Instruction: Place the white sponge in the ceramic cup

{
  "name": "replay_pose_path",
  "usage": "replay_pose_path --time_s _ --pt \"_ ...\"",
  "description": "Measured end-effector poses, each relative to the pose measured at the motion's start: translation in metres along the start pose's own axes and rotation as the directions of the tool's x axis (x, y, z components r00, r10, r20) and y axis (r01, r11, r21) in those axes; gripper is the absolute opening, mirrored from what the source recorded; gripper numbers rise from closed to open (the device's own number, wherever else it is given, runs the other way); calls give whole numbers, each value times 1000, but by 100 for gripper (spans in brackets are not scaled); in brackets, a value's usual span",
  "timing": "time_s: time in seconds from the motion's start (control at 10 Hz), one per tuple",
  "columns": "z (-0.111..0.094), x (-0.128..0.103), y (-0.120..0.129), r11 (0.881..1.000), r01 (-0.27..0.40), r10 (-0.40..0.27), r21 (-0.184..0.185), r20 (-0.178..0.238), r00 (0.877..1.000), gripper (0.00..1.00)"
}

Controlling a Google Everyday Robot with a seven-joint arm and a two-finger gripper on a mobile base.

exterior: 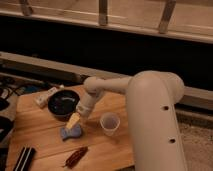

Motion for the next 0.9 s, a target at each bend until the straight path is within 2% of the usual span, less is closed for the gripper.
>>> replay_pose_path --time_s 0.3,0.6,0.7,0.8,0.9 --pt "8 -5 10 999 18 -19 -39 -26 999 80" --pt "18 -4 1 995 4 -7 -100 -32 999 80" --pt "17 -3 2 995 8 -11 -98 -38 999 79" --pt "17 -3 3 995 9 -14 -99 -42 999 75" --pt "17 -2 -1 996 12 -16 -90 -41 999 64"
